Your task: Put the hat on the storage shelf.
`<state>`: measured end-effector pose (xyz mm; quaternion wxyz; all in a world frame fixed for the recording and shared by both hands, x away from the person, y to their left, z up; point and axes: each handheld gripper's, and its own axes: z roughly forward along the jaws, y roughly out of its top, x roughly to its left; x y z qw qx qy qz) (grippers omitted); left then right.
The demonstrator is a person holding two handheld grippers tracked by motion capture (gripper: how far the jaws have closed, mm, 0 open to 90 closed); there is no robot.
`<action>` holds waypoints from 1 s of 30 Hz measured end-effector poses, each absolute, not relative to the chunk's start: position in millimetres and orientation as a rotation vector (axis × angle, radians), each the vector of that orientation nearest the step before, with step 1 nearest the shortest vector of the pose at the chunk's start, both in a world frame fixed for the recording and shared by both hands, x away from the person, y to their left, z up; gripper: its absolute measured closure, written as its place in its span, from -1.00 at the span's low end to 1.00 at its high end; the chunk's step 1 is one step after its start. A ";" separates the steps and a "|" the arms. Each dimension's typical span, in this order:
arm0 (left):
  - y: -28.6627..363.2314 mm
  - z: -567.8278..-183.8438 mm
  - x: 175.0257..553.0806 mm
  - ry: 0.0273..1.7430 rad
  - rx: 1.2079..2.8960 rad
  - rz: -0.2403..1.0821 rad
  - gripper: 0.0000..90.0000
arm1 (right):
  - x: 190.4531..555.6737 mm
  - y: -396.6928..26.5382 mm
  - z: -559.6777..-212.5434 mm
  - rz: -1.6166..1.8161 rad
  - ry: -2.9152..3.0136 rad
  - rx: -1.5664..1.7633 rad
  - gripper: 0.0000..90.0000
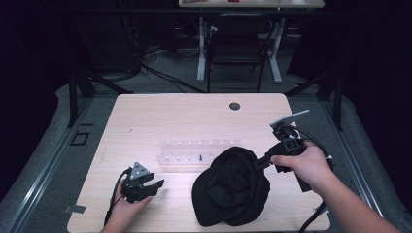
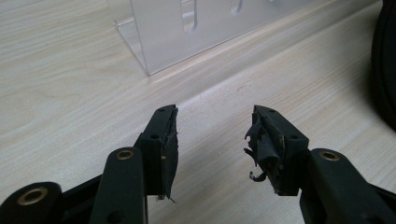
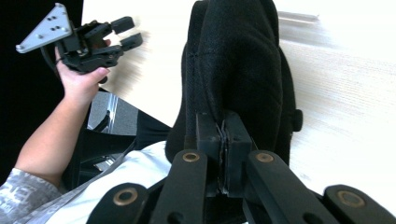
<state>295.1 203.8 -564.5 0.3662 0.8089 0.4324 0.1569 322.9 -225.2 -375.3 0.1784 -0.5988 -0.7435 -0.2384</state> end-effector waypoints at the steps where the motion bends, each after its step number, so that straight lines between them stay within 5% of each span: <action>1: 203.8 -564.5 295.1 1.112 2.078 0.403 0.14 | 322.2 -223.6 -372.4 -0.684 -2.095 -1.703 0.96; 30: 203.4 -564.7 295.3 1.111 2.083 0.408 0.14 | 323.2 -235.7 -304.5 -0.994 -1.990 -1.649 0.97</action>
